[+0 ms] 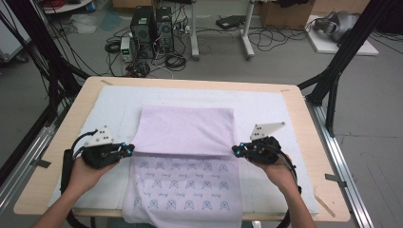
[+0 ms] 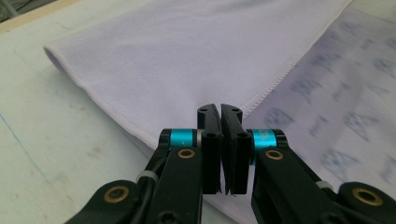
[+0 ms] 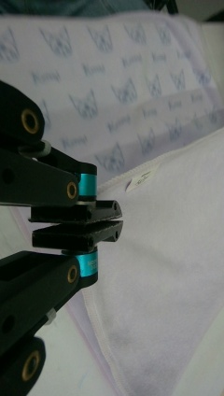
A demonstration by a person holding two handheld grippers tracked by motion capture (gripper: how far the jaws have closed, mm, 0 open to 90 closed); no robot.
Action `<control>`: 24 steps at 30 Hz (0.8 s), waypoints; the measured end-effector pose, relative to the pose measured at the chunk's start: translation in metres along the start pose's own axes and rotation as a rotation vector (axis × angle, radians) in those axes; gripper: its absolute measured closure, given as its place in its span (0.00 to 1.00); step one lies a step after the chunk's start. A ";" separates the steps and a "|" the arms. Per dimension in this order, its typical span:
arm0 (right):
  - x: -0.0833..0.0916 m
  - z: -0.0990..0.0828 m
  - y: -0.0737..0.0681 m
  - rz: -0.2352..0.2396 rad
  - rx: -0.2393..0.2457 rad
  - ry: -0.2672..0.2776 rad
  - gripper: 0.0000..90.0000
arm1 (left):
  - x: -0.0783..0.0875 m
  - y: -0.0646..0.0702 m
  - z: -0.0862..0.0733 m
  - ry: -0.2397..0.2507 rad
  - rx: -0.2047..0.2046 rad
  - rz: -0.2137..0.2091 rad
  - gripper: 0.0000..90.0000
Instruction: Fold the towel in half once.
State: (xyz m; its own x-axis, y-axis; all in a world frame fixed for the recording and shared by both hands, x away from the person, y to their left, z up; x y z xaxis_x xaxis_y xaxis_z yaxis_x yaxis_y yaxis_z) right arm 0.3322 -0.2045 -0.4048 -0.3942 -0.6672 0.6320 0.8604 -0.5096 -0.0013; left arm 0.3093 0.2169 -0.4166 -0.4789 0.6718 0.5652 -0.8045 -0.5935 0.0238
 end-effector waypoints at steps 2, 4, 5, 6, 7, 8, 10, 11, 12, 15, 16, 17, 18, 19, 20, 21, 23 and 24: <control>0.007 -0.006 -0.013 0.017 0.013 0.000 0.98 | 0.008 0.013 -0.009 -0.008 -0.001 -0.017 0.96; 0.015 -0.011 -0.026 0.041 0.011 0.006 0.98 | 0.016 0.026 -0.019 -0.017 -0.007 -0.019 0.97; 0.018 -0.014 -0.033 0.049 0.017 0.000 0.98 | 0.022 0.035 -0.024 -0.019 0.001 -0.039 0.97; 0.022 -0.018 -0.041 0.054 0.021 -0.005 0.98 | 0.025 0.041 -0.027 -0.022 -0.004 -0.044 0.97; 0.024 -0.020 -0.046 0.064 0.019 -0.004 0.98 | 0.029 0.047 -0.031 -0.025 -0.012 -0.047 0.97; 0.027 -0.023 -0.052 0.082 0.019 -0.006 0.97 | 0.033 0.053 -0.034 -0.029 -0.016 -0.066 0.97; 0.030 -0.028 -0.061 0.121 0.017 -0.011 0.82 | 0.034 0.055 -0.037 -0.037 -0.019 -0.070 0.88; 0.030 -0.029 -0.060 0.107 0.002 -0.009 0.75 | 0.033 0.052 -0.036 -0.040 -0.016 -0.069 0.78; 0.029 -0.029 -0.056 0.100 0.000 -0.004 0.74 | 0.032 0.049 -0.035 -0.037 -0.010 -0.065 0.73; 0.023 -0.028 -0.037 0.039 -0.021 -0.015 0.65 | 0.021 0.031 -0.027 -0.025 0.008 -0.024 0.63; 0.018 -0.026 -0.027 0.017 -0.029 -0.019 0.62 | 0.015 0.022 -0.022 -0.026 -0.008 -0.003 0.61; 0.013 -0.023 -0.015 -0.019 -0.041 -0.027 0.60 | 0.009 0.015 -0.018 -0.024 -0.006 0.011 0.60; 0.008 -0.020 -0.003 -0.048 -0.045 -0.036 0.59 | 0.005 0.008 -0.014 -0.023 0.006 0.017 0.59; 0.004 -0.017 0.005 -0.058 -0.055 -0.041 0.57 | -0.002 -0.001 -0.009 -0.009 0.015 0.035 0.58; -0.001 -0.013 0.015 -0.073 -0.074 -0.033 0.57 | -0.008 -0.011 -0.005 -0.004 0.028 0.063 0.58; -0.007 -0.010 0.027 -0.099 -0.072 -0.049 0.56 | -0.014 -0.022 -0.001 -0.005 0.053 0.079 0.58; -0.019 -0.004 0.046 -0.120 -0.099 -0.050 0.55 | -0.028 -0.043 0.007 -0.002 0.075 0.135 0.57; -0.028 -0.002 0.059 -0.142 -0.096 -0.067 0.53 | -0.032 -0.051 0.009 0.004 0.102 0.126 0.57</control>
Point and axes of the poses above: each handheld gripper's, and its own axes: x roughly backward along the jaws, z roughly out of its top, y roughly to its right, the point moved 5 cm from there along -x, roughly forward along the jaws, and after that the axes turned 4 degrees about -z, right-handed, at the moved point
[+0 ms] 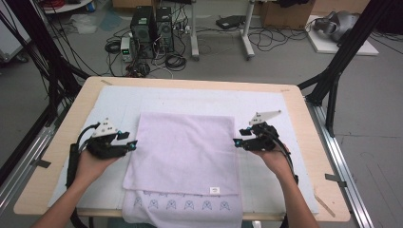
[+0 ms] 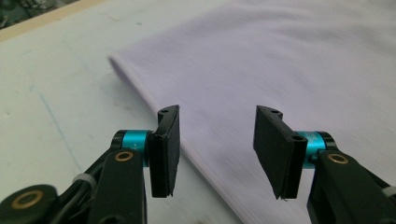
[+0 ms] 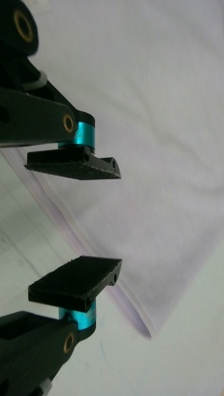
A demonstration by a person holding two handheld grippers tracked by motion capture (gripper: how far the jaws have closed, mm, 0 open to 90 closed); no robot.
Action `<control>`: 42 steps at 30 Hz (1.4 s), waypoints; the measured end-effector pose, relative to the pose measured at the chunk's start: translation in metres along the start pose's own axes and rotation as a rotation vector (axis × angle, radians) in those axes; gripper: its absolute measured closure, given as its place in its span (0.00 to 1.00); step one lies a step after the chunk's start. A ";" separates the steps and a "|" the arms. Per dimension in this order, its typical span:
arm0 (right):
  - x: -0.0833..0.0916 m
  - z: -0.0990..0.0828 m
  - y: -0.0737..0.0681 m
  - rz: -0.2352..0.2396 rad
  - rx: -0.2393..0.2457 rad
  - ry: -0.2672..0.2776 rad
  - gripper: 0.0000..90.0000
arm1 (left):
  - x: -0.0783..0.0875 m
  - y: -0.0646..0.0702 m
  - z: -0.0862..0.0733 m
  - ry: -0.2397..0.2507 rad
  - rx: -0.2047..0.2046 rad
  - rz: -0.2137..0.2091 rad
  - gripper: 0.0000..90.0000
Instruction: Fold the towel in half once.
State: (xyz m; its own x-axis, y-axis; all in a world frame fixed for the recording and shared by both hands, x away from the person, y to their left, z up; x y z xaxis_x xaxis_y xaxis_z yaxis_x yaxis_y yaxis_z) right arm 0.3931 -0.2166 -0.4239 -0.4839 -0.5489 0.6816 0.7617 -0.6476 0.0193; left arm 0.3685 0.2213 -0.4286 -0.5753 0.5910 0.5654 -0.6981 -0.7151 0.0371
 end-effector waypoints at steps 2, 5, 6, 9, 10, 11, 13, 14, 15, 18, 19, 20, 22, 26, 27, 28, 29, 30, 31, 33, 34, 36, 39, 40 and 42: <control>-0.014 0.005 0.014 -0.017 -0.019 -0.014 0.50 | -0.018 -0.018 0.006 -0.008 0.035 0.045 0.57; -0.037 0.009 0.035 -0.050 -0.044 -0.046 0.46 | -0.041 -0.037 0.009 -0.048 0.070 0.085 0.55; -0.044 0.010 0.040 -0.064 -0.052 -0.065 0.44 | -0.049 -0.042 0.011 -0.053 0.083 0.092 0.54; -0.063 0.009 0.050 -0.079 -0.078 -0.085 0.43 | -0.068 -0.051 0.012 -0.052 0.119 0.098 0.51; -0.067 0.008 0.053 -0.085 -0.081 -0.094 0.43 | -0.074 -0.054 0.011 -0.080 0.134 0.098 0.51; -0.071 0.007 0.056 -0.100 -0.092 -0.102 0.43 | -0.079 -0.057 0.009 -0.104 0.144 0.106 0.48; -0.078 0.003 0.060 -0.101 -0.128 -0.109 0.43 | -0.088 -0.057 0.005 -0.131 0.149 0.112 0.50; -0.080 0.002 0.061 -0.097 -0.135 -0.107 0.44 | -0.089 -0.057 0.005 -0.113 0.152 0.107 0.53; -0.081 0.002 0.060 -0.095 -0.138 -0.093 0.47 | -0.089 -0.055 0.006 -0.109 0.144 0.080 0.60; -0.083 0.005 0.056 -0.053 -0.107 -0.083 0.69 | -0.091 -0.051 0.008 -0.107 0.116 0.067 0.90; -0.083 0.006 0.054 -0.024 -0.101 -0.087 0.82 | -0.092 -0.050 0.009 -0.114 0.106 0.076 0.92; -0.084 0.008 0.052 0.009 -0.094 -0.091 0.90 | -0.091 -0.049 0.011 -0.124 0.093 0.076 0.92; -0.084 0.012 0.049 0.014 -0.074 -0.121 0.94 | -0.089 -0.050 0.013 -0.116 0.086 0.089 0.94; -0.074 0.032 0.051 -0.045 -0.030 -0.052 0.96 | -0.080 -0.056 0.028 -0.064 0.085 0.123 0.95; -0.071 0.036 0.053 -0.054 -0.044 -0.041 0.96 | -0.077 -0.058 0.036 -0.062 0.063 0.136 0.95; -0.068 0.042 0.055 -0.068 -0.048 -0.044 0.96 | -0.074 -0.059 0.043 -0.049 0.052 0.149 0.95; -0.065 0.047 0.056 -0.078 -0.039 -0.027 0.96 | -0.070 -0.061 0.053 -0.025 0.051 0.159 0.95; -0.060 0.055 0.058 -0.092 -0.030 -0.002 0.96 | -0.066 -0.063 0.063 -0.006 0.050 0.167 0.95; -0.055 0.063 0.060 -0.102 -0.028 0.006 0.96 | -0.062 -0.066 0.073 0.003 0.043 0.172 0.95; -0.045 0.079 0.063 -0.118 -0.006 0.033 0.96 | -0.055 -0.071 0.093 0.025 0.022 0.194 0.95; -0.040 0.087 0.065 -0.122 -0.002 0.041 0.96 | -0.051 -0.073 0.102 0.038 0.018 0.198 0.95; -0.029 0.103 0.071 -0.148 0.015 0.067 0.95 | -0.045 -0.080 0.119 0.069 0.010 0.214 0.95; -0.021 0.117 0.084 -0.191 -0.008 0.088 0.68 | -0.045 -0.092 0.123 0.045 0.038 0.254 0.71; -0.021 0.118 0.089 -0.196 -0.050 0.098 0.66 | -0.045 -0.095 0.119 0.034 0.057 0.250 0.67; -0.024 0.111 0.095 -0.164 -0.106 0.089 0.60 | -0.045 -0.098 0.110 -0.003 0.073 0.237 0.61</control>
Point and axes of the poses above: each handheld gripper's, and its own axes: x roughly backward along the jaws, z roughly out of its top, y roughly to its right, the point moved 5 cm from there along -x, roughly forward along the jaws, and after that the axes turned 4 degrees about -z, right-handed, at the moved point
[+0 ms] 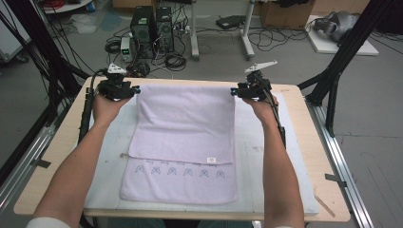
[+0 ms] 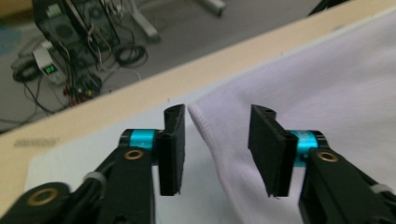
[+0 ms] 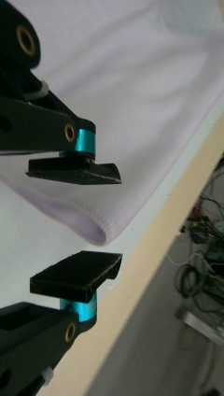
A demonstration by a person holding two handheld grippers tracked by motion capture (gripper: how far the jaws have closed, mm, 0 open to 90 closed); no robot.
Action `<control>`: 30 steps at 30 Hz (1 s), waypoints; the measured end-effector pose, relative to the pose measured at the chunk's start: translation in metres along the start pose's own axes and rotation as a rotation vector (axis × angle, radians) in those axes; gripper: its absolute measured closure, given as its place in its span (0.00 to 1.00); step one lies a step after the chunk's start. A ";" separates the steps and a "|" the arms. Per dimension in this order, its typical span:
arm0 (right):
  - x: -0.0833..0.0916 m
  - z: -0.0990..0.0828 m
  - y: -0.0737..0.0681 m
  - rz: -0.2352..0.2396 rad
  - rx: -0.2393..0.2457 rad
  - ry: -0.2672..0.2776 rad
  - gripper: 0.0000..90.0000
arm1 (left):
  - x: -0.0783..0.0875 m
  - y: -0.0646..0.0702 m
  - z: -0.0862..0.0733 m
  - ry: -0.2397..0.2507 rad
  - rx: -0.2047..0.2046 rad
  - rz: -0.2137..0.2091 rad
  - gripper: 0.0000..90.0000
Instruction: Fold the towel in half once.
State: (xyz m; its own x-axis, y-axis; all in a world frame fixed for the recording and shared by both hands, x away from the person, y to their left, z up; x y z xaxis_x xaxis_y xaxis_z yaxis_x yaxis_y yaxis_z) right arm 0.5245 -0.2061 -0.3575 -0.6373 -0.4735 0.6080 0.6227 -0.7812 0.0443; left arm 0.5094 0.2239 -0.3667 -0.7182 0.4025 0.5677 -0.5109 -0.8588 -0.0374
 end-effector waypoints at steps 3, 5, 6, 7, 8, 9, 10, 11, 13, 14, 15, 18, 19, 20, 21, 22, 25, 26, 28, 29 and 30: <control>-0.008 -0.019 -0.002 0.041 -0.033 -0.065 0.52 | 0.003 -0.001 -0.016 -0.006 0.002 -0.022 0.58; -0.008 -0.030 -0.006 0.054 -0.039 -0.066 0.51 | 0.005 0.002 -0.029 -0.021 0.008 -0.038 0.55; -0.007 -0.035 -0.009 0.067 -0.039 -0.074 0.50 | 0.007 0.005 -0.034 -0.034 -0.012 -0.046 0.55; -0.005 -0.039 -0.013 0.079 -0.033 -0.071 0.50 | 0.009 0.008 -0.040 -0.033 -0.013 -0.058 0.54; -0.002 -0.043 -0.017 0.091 -0.030 -0.061 0.47 | 0.012 0.012 -0.046 -0.033 -0.019 -0.081 0.53; -0.001 -0.046 -0.022 0.128 -0.037 -0.097 0.42 | 0.014 0.015 -0.049 -0.035 -0.026 -0.089 0.53; 0.001 -0.049 -0.026 0.143 -0.032 -0.126 0.41 | 0.017 0.019 -0.054 -0.028 -0.030 -0.099 0.53; 0.005 -0.050 -0.032 0.150 -0.008 -0.136 0.42 | 0.022 0.024 -0.060 -0.034 -0.049 -0.114 0.52; 0.018 -0.053 -0.048 0.156 0.039 -0.068 0.46 | 0.031 0.032 -0.067 -0.025 -0.067 -0.131 0.52; 0.023 -0.055 -0.054 0.169 0.042 -0.056 0.46 | 0.035 0.036 -0.071 -0.030 -0.073 -0.140 0.52; 0.027 -0.058 -0.060 0.175 0.053 -0.052 0.46 | 0.040 0.041 -0.074 -0.027 -0.090 -0.148 0.51; 0.040 -0.069 -0.081 0.183 0.108 -0.041 0.48 | 0.055 0.055 -0.084 0.003 -0.104 -0.182 0.51; 0.043 -0.073 -0.087 0.180 0.123 -0.046 0.48 | 0.058 0.059 -0.087 0.007 -0.112 -0.188 0.51; 0.045 -0.077 -0.091 0.186 0.128 -0.042 0.48 | 0.061 0.064 -0.094 -0.005 -0.118 -0.201 0.51; 0.049 -0.083 -0.098 0.201 0.125 -0.027 0.49 | 0.064 0.067 -0.098 -0.004 -0.122 -0.210 0.51; 0.050 -0.086 -0.102 0.206 0.128 -0.026 0.50 | 0.066 0.071 -0.104 -0.002 -0.126 -0.215 0.51; 0.052 -0.103 -0.116 0.229 0.144 -0.037 0.53 | 0.070 0.080 -0.120 -0.017 -0.128 -0.251 0.54; 0.052 -0.109 -0.120 0.229 0.154 -0.050 0.54 | 0.071 0.083 -0.124 -0.023 -0.135 -0.256 0.57; 0.051 -0.120 -0.125 0.246 0.152 -0.063 0.55 | 0.071 0.087 -0.134 -0.023 -0.131 -0.277 0.61; 0.050 -0.126 -0.128 0.252 0.148 -0.077 0.56 | 0.071 0.089 -0.138 -0.028 -0.136 -0.275 0.63; 0.050 -0.130 -0.130 0.254 0.155 -0.071 0.58 | 0.070 0.090 -0.141 -0.027 -0.136 -0.281 0.64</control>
Point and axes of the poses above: each handheld gripper's, and its own axes: x roughly backward along the jaws, z roughly out of its top, y roughly to its right, the point moved 5 cm from there along -x, roughly forward along the jaws, and after that the axes turned 4 degrees about -z, right-handed, at the moved point
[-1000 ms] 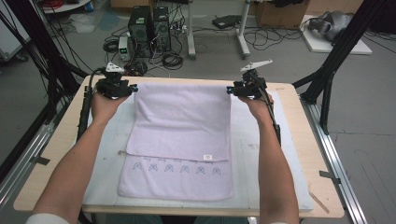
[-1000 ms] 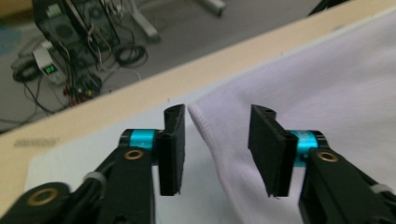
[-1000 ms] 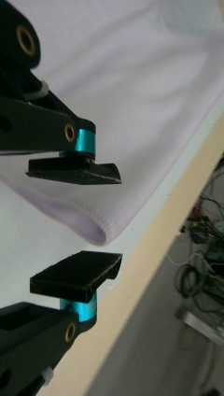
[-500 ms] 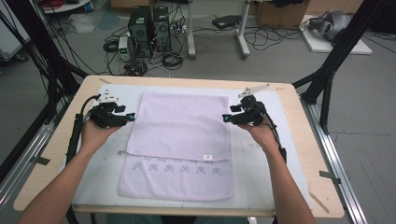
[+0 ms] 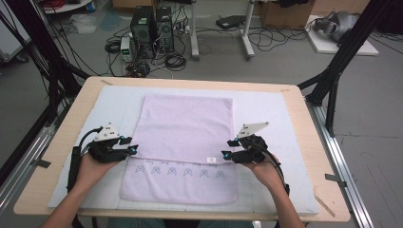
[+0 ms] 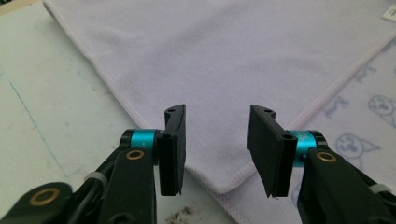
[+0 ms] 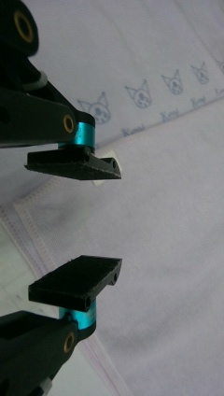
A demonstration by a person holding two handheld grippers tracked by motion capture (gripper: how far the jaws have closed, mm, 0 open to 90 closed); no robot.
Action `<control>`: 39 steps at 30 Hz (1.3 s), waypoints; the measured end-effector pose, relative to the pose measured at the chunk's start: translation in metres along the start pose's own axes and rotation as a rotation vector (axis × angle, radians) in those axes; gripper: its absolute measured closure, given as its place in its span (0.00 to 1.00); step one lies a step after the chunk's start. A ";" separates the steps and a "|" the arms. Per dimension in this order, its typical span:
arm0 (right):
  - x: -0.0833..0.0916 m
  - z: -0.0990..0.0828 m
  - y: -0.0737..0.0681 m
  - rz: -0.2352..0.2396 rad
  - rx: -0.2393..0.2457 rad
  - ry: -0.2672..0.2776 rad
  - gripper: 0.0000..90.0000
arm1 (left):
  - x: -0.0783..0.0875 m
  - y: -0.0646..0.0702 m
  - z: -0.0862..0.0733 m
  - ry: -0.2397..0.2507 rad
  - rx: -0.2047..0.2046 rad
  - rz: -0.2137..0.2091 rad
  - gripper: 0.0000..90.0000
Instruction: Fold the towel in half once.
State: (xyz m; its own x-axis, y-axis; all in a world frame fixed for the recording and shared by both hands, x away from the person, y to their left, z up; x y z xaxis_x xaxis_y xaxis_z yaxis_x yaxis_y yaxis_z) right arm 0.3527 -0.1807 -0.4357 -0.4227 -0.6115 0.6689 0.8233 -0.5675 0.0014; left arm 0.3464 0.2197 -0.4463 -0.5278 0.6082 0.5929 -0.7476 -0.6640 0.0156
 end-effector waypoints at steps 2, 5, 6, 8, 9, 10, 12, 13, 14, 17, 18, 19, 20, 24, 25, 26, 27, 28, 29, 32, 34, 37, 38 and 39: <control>-0.003 -0.006 -0.003 -0.001 0.008 -0.017 0.58 | -0.003 0.003 -0.005 -0.008 0.000 -0.018 0.67; -0.009 -0.012 -0.006 0.004 0.018 -0.039 0.61 | -0.009 0.008 -0.010 -0.058 -0.023 -0.046 0.70; -0.011 -0.015 -0.006 0.005 0.020 -0.046 0.62 | -0.011 0.009 -0.011 -0.063 -0.030 -0.051 0.71; -0.016 -0.020 -0.007 0.009 0.015 -0.070 0.63 | -0.014 0.011 -0.012 -0.080 -0.039 -0.057 0.72; -0.019 -0.022 -0.006 0.009 0.015 -0.076 0.64 | -0.017 0.012 -0.013 -0.100 -0.040 -0.059 0.73; -0.022 -0.025 -0.006 0.014 0.011 -0.099 0.64 | -0.021 0.011 -0.016 -0.128 -0.043 -0.056 0.75; -0.026 -0.027 -0.008 0.004 0.033 -0.108 0.71 | -0.023 0.011 -0.017 -0.127 -0.042 -0.054 0.80; -0.026 -0.027 -0.008 0.001 0.040 -0.105 0.73 | -0.023 0.010 -0.016 -0.127 -0.047 -0.043 0.86; -0.027 -0.027 -0.008 -0.004 0.042 -0.104 0.78 | -0.022 0.010 -0.016 -0.128 -0.049 -0.043 0.91; -0.026 -0.027 -0.008 0.000 0.046 -0.101 0.90 | -0.021 0.009 -0.015 -0.116 -0.038 -0.041 0.95; -0.026 -0.027 -0.008 0.005 0.050 -0.098 0.92 | -0.021 0.009 -0.015 -0.111 -0.040 -0.041 0.95; -0.025 -0.026 -0.008 0.005 0.057 -0.095 0.93 | -0.019 0.009 -0.013 -0.099 -0.037 -0.040 0.95; -0.024 -0.024 -0.008 0.009 0.057 -0.086 0.93 | -0.017 0.009 -0.012 -0.090 -0.031 -0.042 0.95; -0.015 -0.019 -0.005 0.019 0.042 -0.048 0.94 | -0.005 0.009 -0.005 -0.033 -0.014 -0.044 0.95; -0.012 -0.018 -0.005 0.021 0.039 -0.039 0.94 | -0.003 0.010 -0.003 -0.020 -0.007 -0.044 0.95; -0.007 -0.016 -0.005 0.022 0.033 -0.023 0.94 | 0.000 0.011 -0.002 -0.015 -0.006 -0.043 0.95; -0.002 -0.013 -0.004 0.025 0.030 -0.010 0.94 | 0.003 0.013 -0.001 -0.011 -0.012 -0.045 0.95; 0.002 -0.011 -0.004 0.023 0.032 0.003 0.94 | 0.007 0.016 0.000 -0.005 -0.016 -0.047 0.95; 0.008 -0.009 -0.006 0.030 0.032 0.012 0.94 | 0.010 0.018 0.000 -0.003 -0.023 -0.047 0.95; 0.020 -0.008 -0.015 0.050 0.040 0.033 0.94 | 0.019 0.030 -0.001 0.004 -0.032 -0.058 0.95; 0.030 -0.009 -0.023 0.069 0.048 0.048 0.94 | 0.025 0.038 -0.004 0.005 -0.036 -0.073 0.95; 0.040 -0.014 -0.034 0.092 0.053 0.065 0.94 | 0.037 0.053 -0.012 0.009 -0.050 -0.080 0.95; 0.044 -0.016 -0.038 0.103 0.056 0.070 0.94 | 0.040 0.057 -0.014 0.013 -0.050 -0.087 0.95; 0.047 -0.018 -0.041 0.109 0.056 0.070 0.94 | 0.046 0.064 -0.018 0.015 -0.056 -0.094 0.95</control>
State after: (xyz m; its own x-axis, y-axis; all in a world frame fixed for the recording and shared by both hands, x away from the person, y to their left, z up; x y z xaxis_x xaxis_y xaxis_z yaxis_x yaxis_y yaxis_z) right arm 0.2921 -0.1961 -0.4179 -0.3529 -0.7059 0.6141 0.8851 -0.4647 -0.0256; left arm 0.2674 0.2133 -0.4326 -0.4595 0.6734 0.5791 -0.8153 -0.5785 0.0259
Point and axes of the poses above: each handheld gripper's, and its own axes: x roughly backward along the jaws, z roughly out of its top, y roughly to its right, the point moved 5 cm from there along -x, roughly forward along the jaws, and after that the axes turned 4 degrees about -z, right-handed, at the moved point
